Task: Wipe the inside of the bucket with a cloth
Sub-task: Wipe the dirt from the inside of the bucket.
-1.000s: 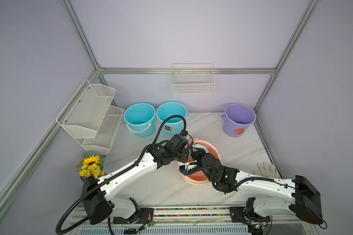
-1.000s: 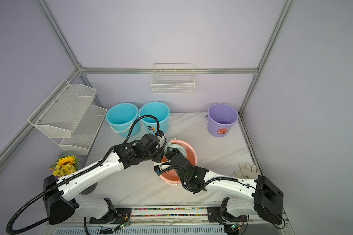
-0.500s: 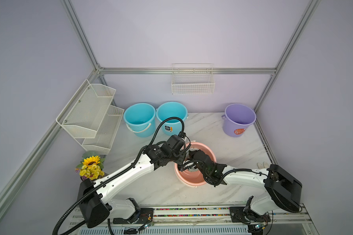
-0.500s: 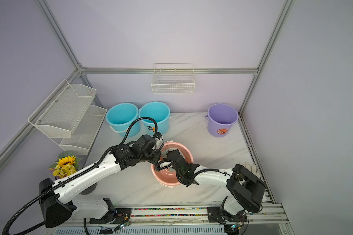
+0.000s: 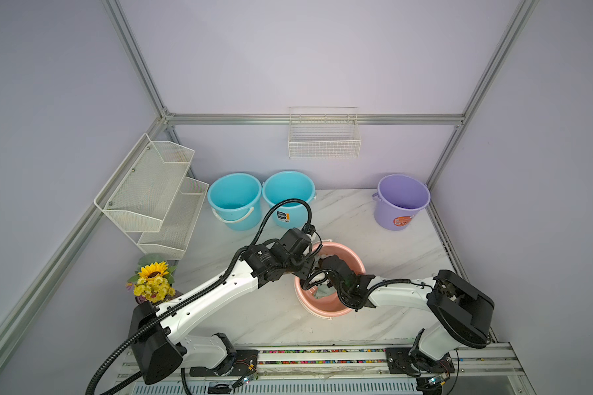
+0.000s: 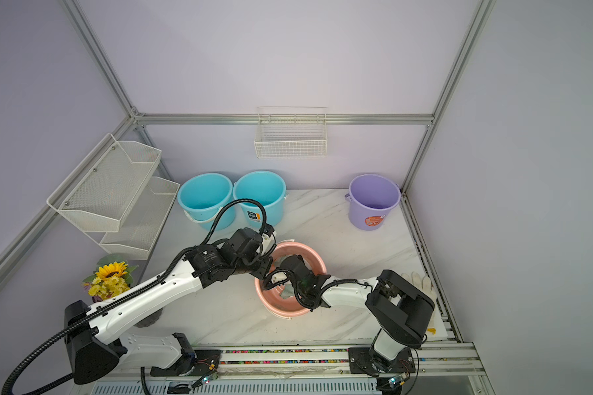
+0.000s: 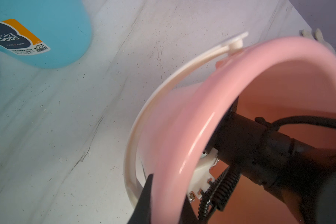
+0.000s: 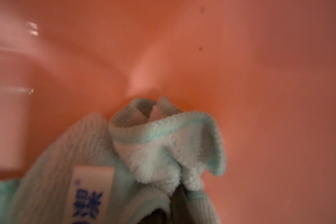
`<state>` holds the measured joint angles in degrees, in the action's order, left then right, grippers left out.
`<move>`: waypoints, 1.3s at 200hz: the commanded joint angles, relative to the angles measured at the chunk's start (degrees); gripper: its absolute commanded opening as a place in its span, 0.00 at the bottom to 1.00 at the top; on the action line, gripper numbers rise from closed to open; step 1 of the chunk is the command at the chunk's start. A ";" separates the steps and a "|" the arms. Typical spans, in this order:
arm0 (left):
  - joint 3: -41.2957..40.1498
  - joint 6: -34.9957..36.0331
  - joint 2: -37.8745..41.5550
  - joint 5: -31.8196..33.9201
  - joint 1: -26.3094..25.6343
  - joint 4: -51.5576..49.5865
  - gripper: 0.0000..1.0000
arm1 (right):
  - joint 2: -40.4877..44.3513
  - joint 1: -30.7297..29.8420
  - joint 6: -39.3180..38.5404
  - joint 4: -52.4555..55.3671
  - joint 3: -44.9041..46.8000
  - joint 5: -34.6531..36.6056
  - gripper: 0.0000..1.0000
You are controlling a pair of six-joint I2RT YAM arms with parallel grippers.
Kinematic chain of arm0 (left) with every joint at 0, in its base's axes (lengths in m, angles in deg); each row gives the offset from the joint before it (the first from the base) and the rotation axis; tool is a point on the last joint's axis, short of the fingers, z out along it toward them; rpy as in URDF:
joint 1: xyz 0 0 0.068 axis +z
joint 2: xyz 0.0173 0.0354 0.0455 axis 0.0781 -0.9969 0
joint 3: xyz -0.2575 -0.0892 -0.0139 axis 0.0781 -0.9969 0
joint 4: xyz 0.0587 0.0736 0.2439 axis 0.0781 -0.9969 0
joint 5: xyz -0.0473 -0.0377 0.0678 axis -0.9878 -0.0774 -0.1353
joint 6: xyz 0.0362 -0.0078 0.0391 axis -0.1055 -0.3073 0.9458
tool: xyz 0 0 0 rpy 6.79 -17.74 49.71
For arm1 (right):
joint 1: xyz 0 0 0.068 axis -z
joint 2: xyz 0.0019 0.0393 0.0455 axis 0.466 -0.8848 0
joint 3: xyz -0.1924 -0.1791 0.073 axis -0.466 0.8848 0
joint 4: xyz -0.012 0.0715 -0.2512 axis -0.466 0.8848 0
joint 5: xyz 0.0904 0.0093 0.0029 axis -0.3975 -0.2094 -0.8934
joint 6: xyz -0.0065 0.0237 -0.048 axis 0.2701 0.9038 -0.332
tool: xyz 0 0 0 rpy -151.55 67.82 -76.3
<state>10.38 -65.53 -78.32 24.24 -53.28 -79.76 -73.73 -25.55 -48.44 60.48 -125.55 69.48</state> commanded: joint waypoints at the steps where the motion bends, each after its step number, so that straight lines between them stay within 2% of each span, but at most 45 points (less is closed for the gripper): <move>1: 1.36 -2.75 0.96 0.57 -0.46 6.08 0.00 | 5.89 -1.88 2.02 7.35 -4.40 -0.79 0.00; 31: 1.30 -3.35 0.68 1.70 -0.34 6.02 0.00 | 10.91 -5.03 2.66 21.79 -8.99 1.41 0.00; 61: 1.28 -3.48 0.49 1.81 -0.28 6.10 0.00 | 16.12 -8.04 2.39 31.42 -12.95 5.56 0.00; 120: 2.09 -2.60 0.35 1.36 -0.33 3.97 0.00 | 19.89 -11.87 1.36 45.13 -17.02 15.17 0.00; 158: 2.42 -1.91 0.23 1.36 -0.30 1.46 0.00 | 19.13 -13.20 2.93 50.75 -19.29 17.92 0.00; 260: 1.88 -0.80 -0.16 -2.95 -0.30 1.93 0.00 | 12.60 -14.71 11.82 57.26 -20.29 16.34 0.00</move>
<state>10.41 -66.80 -78.78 23.32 -53.36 -80.94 -60.07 -39.25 -39.87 114.55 -143.95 85.02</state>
